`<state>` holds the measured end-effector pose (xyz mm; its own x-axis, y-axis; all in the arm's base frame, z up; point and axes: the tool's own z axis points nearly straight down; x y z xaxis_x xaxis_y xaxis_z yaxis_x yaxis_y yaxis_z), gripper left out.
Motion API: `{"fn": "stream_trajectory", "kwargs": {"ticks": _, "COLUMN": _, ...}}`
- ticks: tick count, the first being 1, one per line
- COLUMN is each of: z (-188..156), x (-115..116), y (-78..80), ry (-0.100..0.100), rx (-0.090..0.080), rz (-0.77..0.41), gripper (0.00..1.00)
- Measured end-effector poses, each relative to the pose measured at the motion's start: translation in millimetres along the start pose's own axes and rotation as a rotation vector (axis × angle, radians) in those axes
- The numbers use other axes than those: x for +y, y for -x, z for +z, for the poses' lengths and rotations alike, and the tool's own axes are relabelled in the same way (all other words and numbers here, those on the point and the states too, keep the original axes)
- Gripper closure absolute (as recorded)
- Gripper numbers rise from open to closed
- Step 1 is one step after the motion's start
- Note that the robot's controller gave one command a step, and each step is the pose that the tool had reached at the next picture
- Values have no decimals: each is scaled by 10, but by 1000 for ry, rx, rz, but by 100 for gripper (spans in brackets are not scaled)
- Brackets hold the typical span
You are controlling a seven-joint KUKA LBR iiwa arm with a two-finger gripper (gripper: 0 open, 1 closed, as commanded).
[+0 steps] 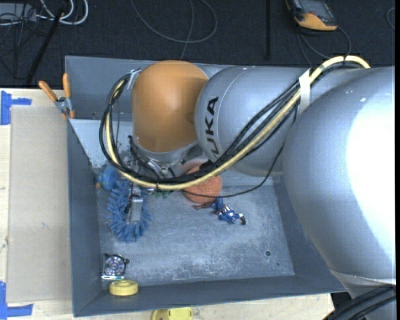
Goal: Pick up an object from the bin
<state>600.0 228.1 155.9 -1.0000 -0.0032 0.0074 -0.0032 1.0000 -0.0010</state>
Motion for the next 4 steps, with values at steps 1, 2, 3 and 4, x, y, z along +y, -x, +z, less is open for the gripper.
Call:
{"fn": "stream_trajectory", "kwargs": {"ticks": 1, "z": -51, "x": -13, "y": 16, "ry": 1, "rx": -6, "rz": 5, "gripper": 0}}
{"fn": "stream_trajectory", "kwargs": {"ticks": 2, "z": 496, "x": -122, "y": -73, "ry": 1, "rx": -14, "rz": -298, "gripper": 0}}
{"fn": "stream_trajectory", "kwargs": {"ticks": 3, "z": 565, "x": -210, "y": -144, "ry": 0, "rx": -5, "rz": -470, "gripper": 0}}
{"fn": "stream_trajectory", "kwargs": {"ticks": 4, "z": 438, "x": -162, "y": -163, "ry": -1, "rx": -10, "rz": -600, "gripper": 0}}
